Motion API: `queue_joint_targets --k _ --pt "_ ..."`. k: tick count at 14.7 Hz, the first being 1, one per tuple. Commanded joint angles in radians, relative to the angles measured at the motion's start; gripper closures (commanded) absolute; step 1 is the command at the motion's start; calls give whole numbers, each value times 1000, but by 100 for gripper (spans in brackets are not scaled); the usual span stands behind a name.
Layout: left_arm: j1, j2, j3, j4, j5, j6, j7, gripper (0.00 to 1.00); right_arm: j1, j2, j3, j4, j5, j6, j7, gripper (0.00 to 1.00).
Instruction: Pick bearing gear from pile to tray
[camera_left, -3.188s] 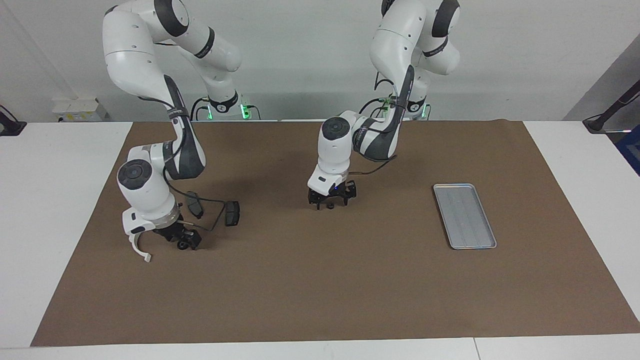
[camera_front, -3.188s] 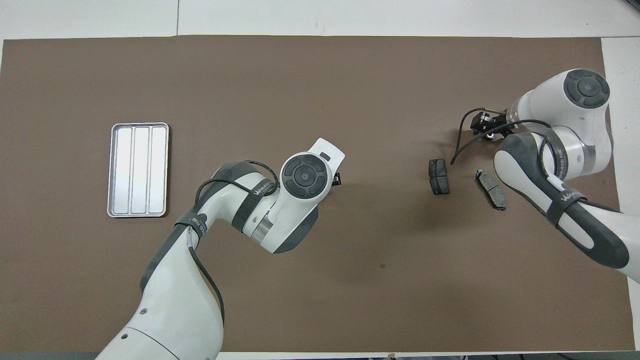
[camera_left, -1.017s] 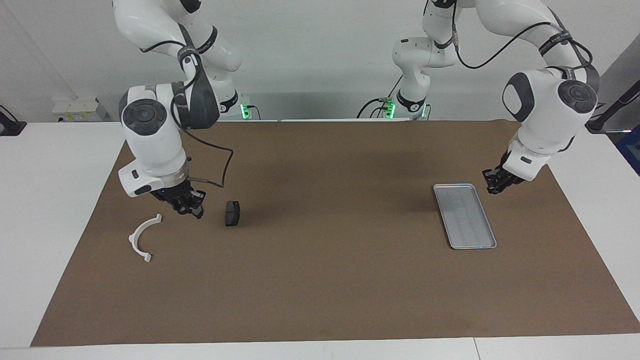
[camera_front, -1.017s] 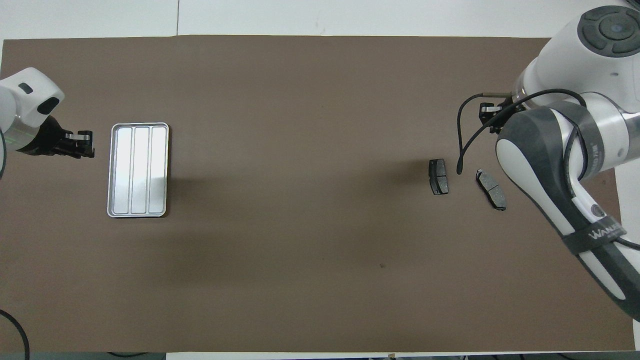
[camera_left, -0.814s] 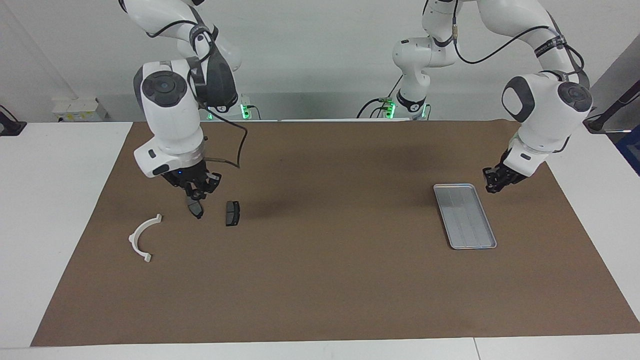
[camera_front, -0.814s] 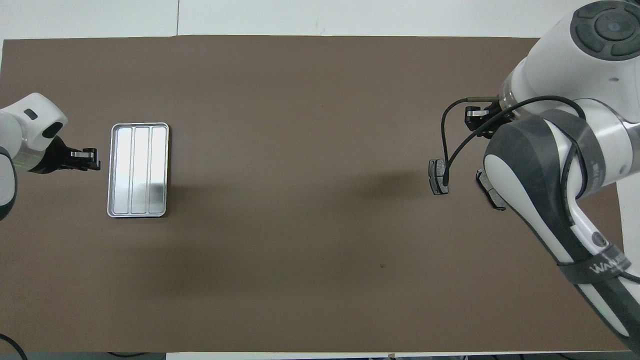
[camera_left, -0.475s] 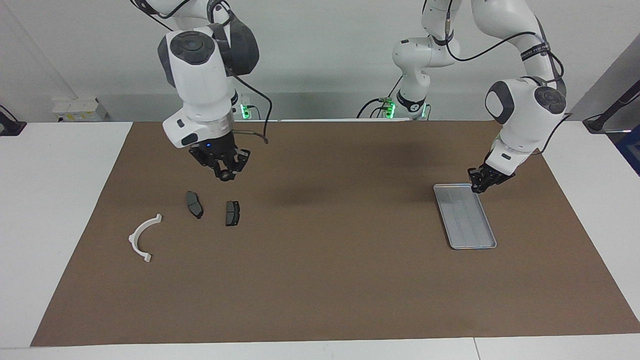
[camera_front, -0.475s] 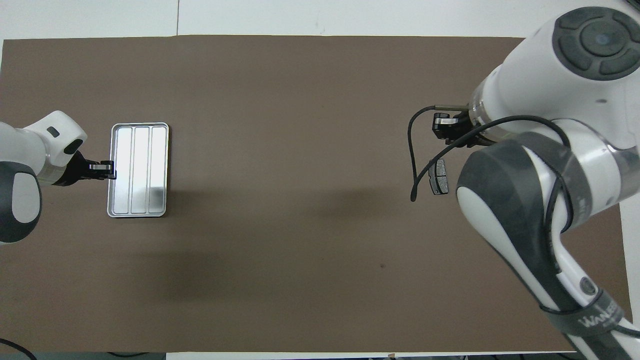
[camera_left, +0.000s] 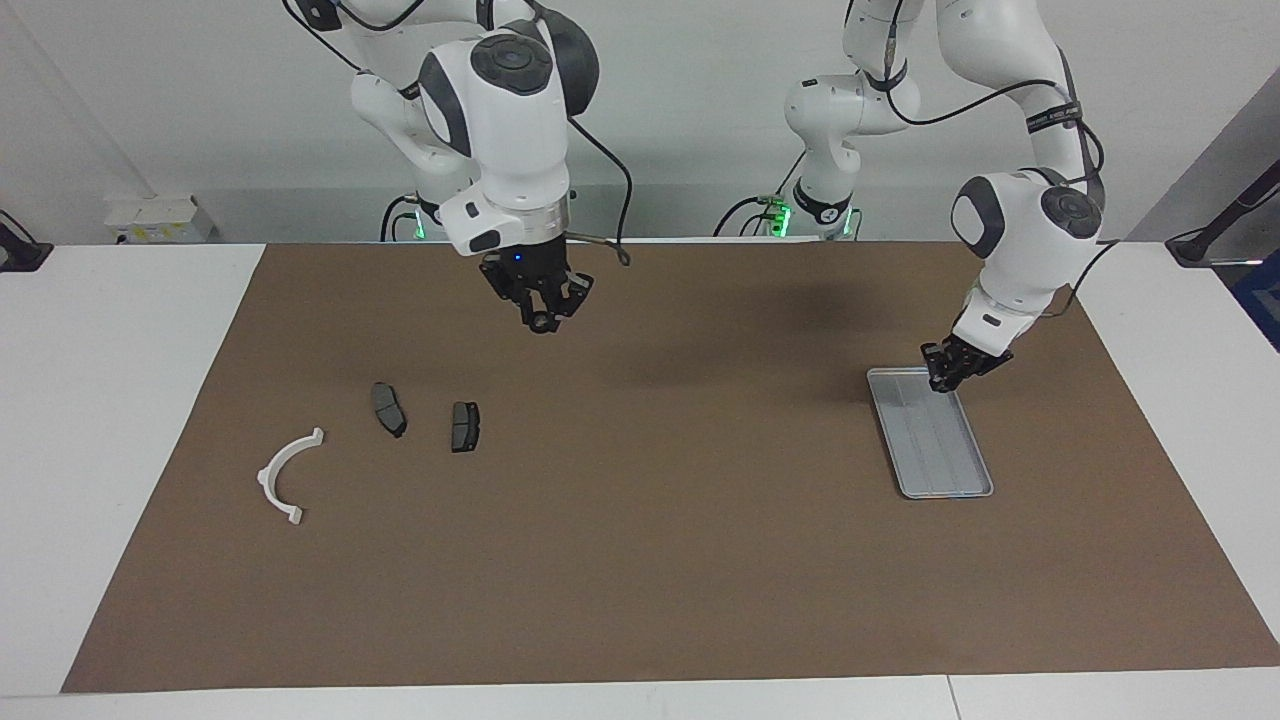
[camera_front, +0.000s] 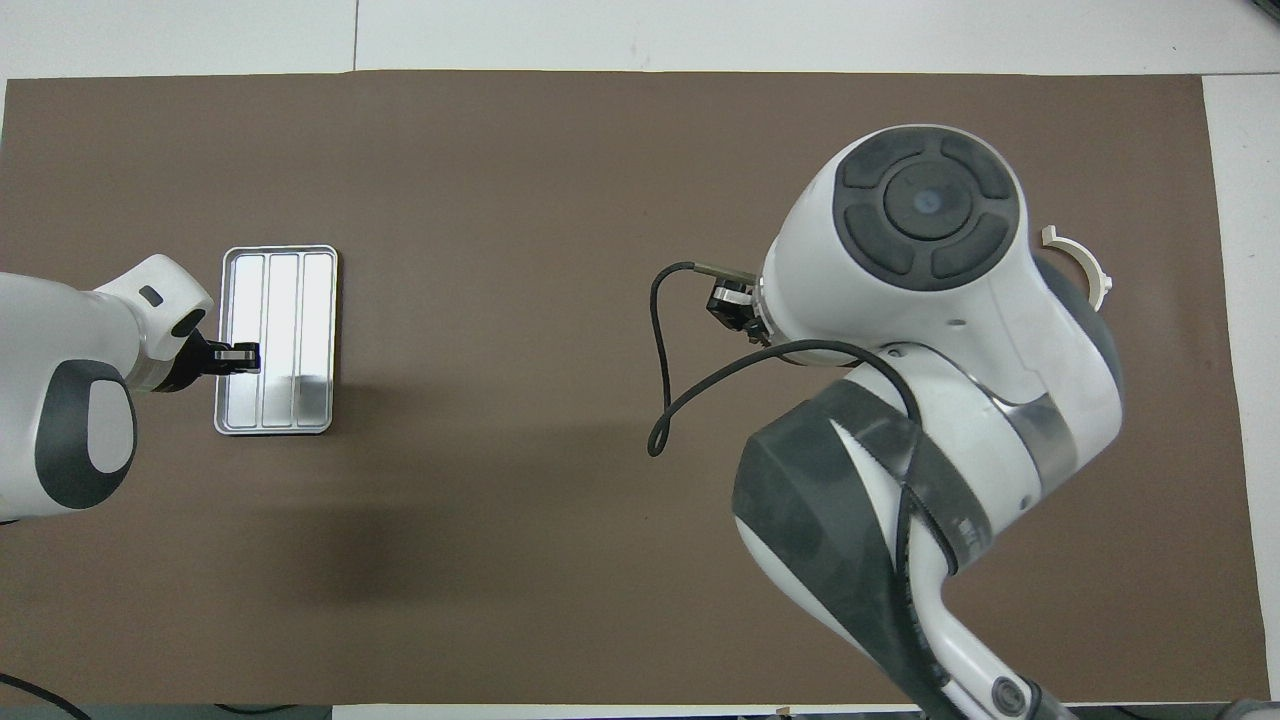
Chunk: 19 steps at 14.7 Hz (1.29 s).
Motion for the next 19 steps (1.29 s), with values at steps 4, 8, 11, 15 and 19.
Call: queue_joint_targets --k 4,8,11,15,19 --pt "-28 -19 12 -53 -19 45 -7 100 119 73 2 -68 4 203 235 100" --pt "-26 -7 13 -67 -19 57 0 100 162 134 -4 -107 -48 303 316 100" --pt "-26 16 13 -68 -17 77 -1 100 177 204 -3 -107 -114 327 353 100" --pt "-26 38 13 -83 -19 117 0 100 164 244 -6 -134 -154 329 352 100" --pt "-26 52 13 -85 -19 122 0 100 182 285 -7 -145 -227 327 356 100"
